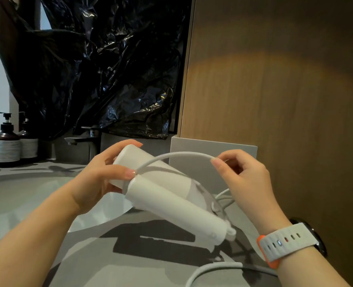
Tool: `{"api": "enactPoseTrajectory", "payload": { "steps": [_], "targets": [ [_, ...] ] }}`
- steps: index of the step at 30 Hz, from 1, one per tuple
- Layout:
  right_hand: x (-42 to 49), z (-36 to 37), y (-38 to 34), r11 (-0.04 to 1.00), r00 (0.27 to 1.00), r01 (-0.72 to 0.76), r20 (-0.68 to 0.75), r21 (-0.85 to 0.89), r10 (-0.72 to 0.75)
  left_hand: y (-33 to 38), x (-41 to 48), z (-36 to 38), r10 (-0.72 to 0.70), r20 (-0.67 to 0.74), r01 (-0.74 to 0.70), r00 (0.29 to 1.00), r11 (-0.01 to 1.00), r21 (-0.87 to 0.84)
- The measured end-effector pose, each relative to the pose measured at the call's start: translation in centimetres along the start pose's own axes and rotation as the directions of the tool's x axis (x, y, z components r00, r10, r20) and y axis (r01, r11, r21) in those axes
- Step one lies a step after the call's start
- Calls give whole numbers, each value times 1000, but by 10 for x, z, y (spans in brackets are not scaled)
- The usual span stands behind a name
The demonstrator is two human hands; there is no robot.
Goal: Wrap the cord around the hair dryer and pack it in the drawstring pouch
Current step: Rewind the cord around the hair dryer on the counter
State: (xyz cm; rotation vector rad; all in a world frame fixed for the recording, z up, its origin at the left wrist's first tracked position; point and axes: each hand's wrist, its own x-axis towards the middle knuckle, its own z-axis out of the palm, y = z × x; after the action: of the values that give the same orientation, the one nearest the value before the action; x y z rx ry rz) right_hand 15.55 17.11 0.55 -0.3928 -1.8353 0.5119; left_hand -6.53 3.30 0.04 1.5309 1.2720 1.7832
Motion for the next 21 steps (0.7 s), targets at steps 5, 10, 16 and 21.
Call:
{"api": "enactPoseTrajectory", "payload": {
  "steps": [5, 10, 16, 21],
  "targets": [
    [2, 5, 8, 993, 994, -96, 61, 71, 92, -3, -2, 1, -46, 13, 48, 999, 984, -173],
    [1, 12, 17, 966, 978, -210, 30, 149, 208, -10, -3, 13, -103, -1, 98, 995, 950, -297],
    [-7, 22, 18, 977, 966, -211, 141, -41, 215, -6, -2, 30, -169, 14, 157, 985, 876, -456],
    [-7, 37, 24, 975, 944, -157, 267, -154, 194, -9, 4, 29, -337, -117, 189, 934, 746, -638]
  ]
}}
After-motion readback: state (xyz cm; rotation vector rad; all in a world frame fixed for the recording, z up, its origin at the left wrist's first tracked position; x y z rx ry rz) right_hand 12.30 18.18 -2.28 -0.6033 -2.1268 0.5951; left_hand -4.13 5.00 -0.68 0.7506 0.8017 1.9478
